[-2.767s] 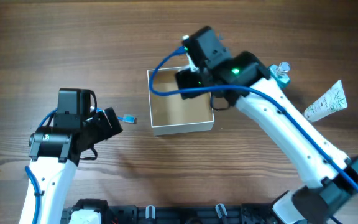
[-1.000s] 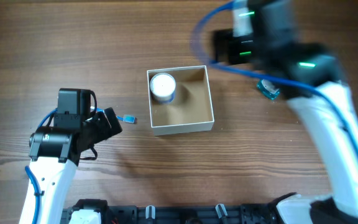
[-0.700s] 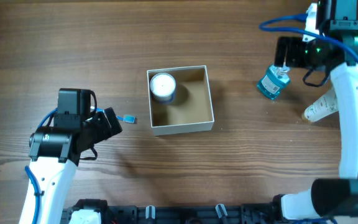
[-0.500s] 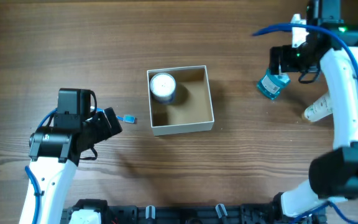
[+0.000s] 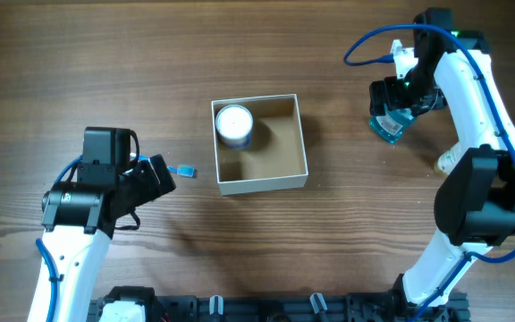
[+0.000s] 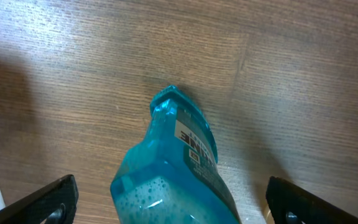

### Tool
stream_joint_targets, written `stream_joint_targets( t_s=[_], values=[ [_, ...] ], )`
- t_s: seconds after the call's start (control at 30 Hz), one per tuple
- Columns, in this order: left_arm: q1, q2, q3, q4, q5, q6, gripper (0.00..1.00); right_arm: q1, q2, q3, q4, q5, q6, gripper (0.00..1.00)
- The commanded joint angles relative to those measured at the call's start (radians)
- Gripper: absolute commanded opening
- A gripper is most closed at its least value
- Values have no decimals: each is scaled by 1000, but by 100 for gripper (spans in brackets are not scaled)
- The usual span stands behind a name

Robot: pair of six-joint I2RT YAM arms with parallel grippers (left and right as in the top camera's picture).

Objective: Pack container
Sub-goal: 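Release the tub and move the right gripper to the blue mouthwash bottle, then grasp the mouthwash bottle and place it upright beside the tub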

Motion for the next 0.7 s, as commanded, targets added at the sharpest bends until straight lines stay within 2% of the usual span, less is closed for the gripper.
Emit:
stream_joint_targets(
  t_s=[0.0, 0.1, 0.2, 0.3, 0.57, 0.67],
  values=[
    [5, 1, 21, 0, -17, -17, 100, -3, 9, -3, 11, -15, -16, 93],
    [5, 1, 21, -1, -17, -17, 100, -4, 9, -3, 16, -3, -16, 86],
    [5, 1, 21, -1, -17, -17, 100, -6, 9, -3, 16, -1, -16, 69],
    [5, 1, 21, -1, -17, -17, 100, -7, 9, -3, 15, -1, -16, 57],
    [5, 1, 21, -1, -17, -17, 100, -7, 9, -3, 12, -1, -14, 38],
    [5, 1, 21, -1, -17, -17, 100, -7, 9, -3, 10, -1, -13, 36]
  ],
)
